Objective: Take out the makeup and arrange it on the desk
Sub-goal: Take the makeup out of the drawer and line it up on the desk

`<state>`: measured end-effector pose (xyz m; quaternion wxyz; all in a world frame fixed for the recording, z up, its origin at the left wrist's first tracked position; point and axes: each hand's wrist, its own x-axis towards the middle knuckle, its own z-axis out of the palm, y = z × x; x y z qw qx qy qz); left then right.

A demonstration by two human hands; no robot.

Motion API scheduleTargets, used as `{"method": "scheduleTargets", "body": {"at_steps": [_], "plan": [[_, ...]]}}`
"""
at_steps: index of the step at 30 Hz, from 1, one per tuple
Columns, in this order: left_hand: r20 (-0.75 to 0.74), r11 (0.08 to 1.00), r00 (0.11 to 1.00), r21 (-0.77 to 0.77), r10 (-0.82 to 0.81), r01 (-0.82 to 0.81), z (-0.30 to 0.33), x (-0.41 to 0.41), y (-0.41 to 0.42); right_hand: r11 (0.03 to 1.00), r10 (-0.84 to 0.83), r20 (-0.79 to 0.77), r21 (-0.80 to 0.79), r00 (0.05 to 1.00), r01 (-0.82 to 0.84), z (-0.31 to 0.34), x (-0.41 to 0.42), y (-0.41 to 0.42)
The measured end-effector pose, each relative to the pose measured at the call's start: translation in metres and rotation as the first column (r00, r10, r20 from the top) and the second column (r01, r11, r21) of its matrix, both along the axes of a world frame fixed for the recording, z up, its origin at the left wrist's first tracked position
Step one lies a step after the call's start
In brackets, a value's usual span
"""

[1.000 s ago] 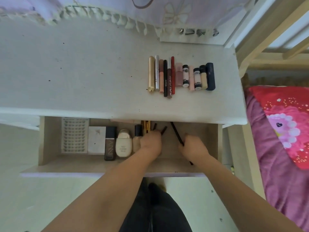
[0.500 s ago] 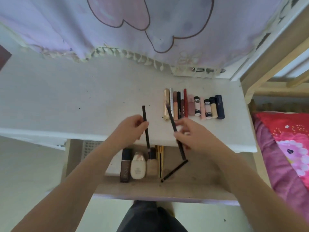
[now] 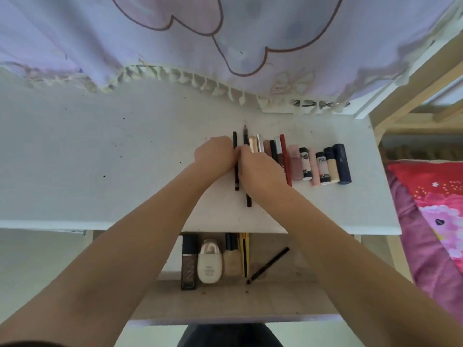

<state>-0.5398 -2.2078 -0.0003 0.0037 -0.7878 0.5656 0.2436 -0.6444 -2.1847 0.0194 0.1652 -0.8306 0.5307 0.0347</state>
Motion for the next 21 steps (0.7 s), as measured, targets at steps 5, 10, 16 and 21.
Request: {"method": "scheduleTargets", "body": {"at_steps": [5,10,16,21], "plan": [[-0.199,0.981,0.979,-0.192,-0.048,0.009,0.009,0.0,0.052,0.991,-0.057,0.302,0.133,0.951,0.017,0.026,-0.046,0.022],[-0.465,0.996,0.882,-0.082,-0.078,0.045,-0.015,-0.042,0.183,0.789,-0.221,0.094,0.602,0.971,0.121,-0.026,-0.118,0.104],[-0.151,0.974,0.988,0.219,-0.029,0.062,-0.1,-0.087,0.178,0.664,-0.463,-0.14,0.599,0.875,0.447,-0.13,-0.123,0.13],[0.073,0.954,0.98,0.251,-0.185,0.161,-0.118,-0.103,0.149,0.66,-0.59,-0.072,0.531,0.804,0.532,-0.153,-0.118,0.129]]}}
